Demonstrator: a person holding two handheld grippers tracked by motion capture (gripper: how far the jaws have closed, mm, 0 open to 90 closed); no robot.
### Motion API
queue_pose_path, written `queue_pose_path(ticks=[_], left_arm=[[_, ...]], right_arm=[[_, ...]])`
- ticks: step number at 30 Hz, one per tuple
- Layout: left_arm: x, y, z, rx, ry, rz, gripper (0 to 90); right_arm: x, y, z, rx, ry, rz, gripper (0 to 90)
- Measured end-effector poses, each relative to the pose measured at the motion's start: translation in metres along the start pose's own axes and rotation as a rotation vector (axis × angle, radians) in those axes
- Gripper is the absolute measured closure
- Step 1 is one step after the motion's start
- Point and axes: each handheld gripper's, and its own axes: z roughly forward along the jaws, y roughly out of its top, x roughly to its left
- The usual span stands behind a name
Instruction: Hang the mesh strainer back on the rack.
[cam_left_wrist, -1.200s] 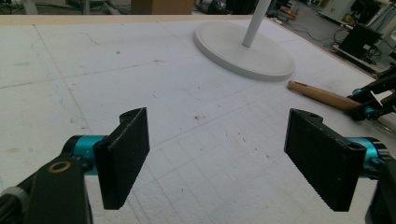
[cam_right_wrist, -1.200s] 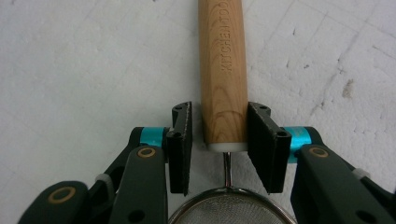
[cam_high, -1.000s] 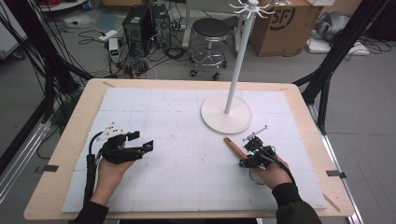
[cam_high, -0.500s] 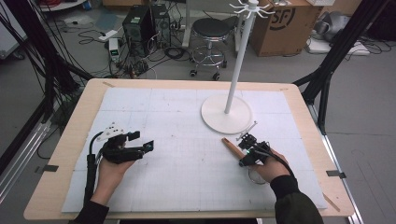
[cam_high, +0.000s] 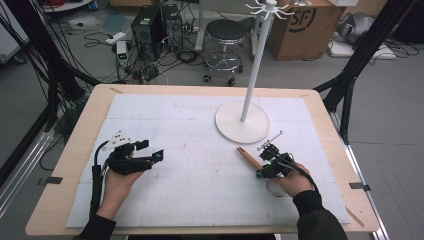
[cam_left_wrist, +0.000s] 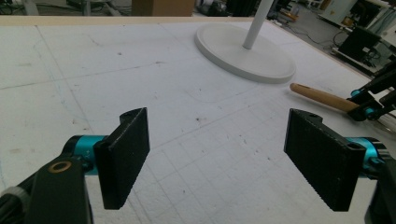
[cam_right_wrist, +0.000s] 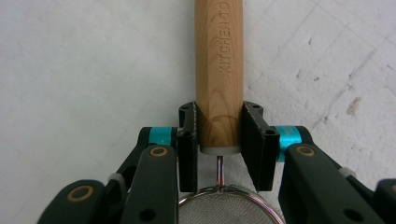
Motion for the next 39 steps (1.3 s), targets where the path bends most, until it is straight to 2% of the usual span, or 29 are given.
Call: queue_pose_path(ticks=[3,5,8,10,13,17,19,23,25,34,39], left_arm=[[0.000,0.000,0.000,-0.005,-0.001,0.000,23.0],[0.000,0.000,-0.001,-0.004,-0.002,0.000,23.0],[-0.001,0.000,-0.001,-0.004,-0.005,0.003,23.0],[-0.001,0.000,-0.001,-0.007,-0.004,0.000,23.0],[-0.001,0.001,-0.001,-0.007,-0.004,0.001,23.0],[-0.002,0.001,-0.001,-0.008,-0.004,0.000,23.0],[-0.002,0.001,-0.001,-0.007,-0.003,0.004,23.0],[-0.002,0.001,-0.001,-0.008,-0.005,0.000,23.0],[-0.002,0.001,-0.001,-0.009,-0.006,0.000,23.0],[-0.002,0.001,-0.001,-0.009,-0.009,0.001,23.1],[-0.002,0.001,-0.001,-0.007,-0.008,0.002,23.2]], right_arm=[[0.000,-0.002,-0.004,-0.038,0.044,0.020,69.6],[-0.002,-0.005,-0.006,-0.077,0.045,0.037,69.6],[-0.007,-0.010,-0.013,-0.156,0.093,0.084,69.5],[-0.009,-0.013,-0.017,-0.204,0.067,0.083,69.5],[-0.013,-0.016,-0.022,-0.247,0.076,0.106,69.5],[-0.014,-0.018,-0.030,-0.325,0.106,0.113,69.4],[-0.015,-0.019,-0.034,-0.369,0.124,0.132,69.4],[-0.018,-0.019,-0.037,-0.398,0.127,0.177,69.4],[-0.019,-0.020,-0.040,-0.432,0.133,0.196,69.4],[-0.028,-0.021,-0.056,-0.639,0.236,0.296,69.4],[-0.026,-0.013,-0.069,-0.715,0.224,0.282,69.4]])
